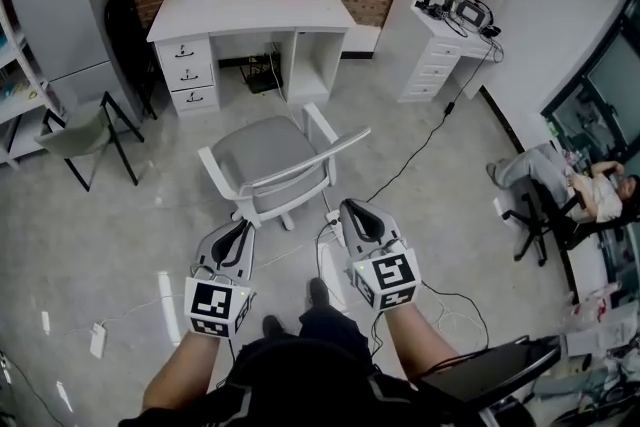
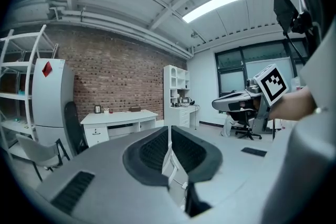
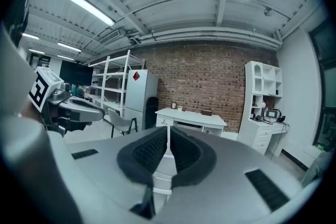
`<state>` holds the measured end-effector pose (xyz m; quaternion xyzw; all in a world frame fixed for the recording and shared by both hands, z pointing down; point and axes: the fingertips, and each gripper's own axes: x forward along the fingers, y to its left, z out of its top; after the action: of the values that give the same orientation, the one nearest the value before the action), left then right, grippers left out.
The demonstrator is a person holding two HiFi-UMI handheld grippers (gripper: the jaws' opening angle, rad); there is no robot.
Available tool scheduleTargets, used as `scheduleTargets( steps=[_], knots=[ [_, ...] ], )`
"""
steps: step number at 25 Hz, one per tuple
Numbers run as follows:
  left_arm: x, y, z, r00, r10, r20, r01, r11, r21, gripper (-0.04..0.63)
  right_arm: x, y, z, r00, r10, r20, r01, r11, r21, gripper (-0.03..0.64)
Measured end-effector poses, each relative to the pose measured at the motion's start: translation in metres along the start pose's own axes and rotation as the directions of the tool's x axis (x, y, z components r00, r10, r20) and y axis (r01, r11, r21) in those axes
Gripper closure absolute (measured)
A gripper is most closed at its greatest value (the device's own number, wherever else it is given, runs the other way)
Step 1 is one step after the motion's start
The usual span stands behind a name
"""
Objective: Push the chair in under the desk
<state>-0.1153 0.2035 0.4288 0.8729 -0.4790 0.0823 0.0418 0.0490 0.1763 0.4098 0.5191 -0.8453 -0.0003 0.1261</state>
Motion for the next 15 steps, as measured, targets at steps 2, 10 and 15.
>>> scheduleTargets(
  steps=[2, 10, 15],
  knots=[
    [0.007, 0.003, 0.001, 1.0, 0.004, -0.004, -0.004, 1.0, -0.013, 0.584, 0.008, -0.005, -0.001, 1.0, 0.008, -0.003, -0.008, 1.0, 0.001, 0.607],
    [0.041, 0.025, -0.006, 0.998, 0.059, -0.033, -0.059, 0.998, -0.008, 0.584, 0.053, -0.028, -0.009, 0.997, 0.07, -0.011, -0.07, 0.997, -0.018, 0.54],
    [0.073, 0.028, -0.003, 0.996, 0.064, -0.057, -0.065, 0.998, -0.006, 0.494, 0.076, -0.057, -0.011, 0.994, 0.105, -0.024, -0.106, 0.994, -0.04, 0.522]
  ],
)
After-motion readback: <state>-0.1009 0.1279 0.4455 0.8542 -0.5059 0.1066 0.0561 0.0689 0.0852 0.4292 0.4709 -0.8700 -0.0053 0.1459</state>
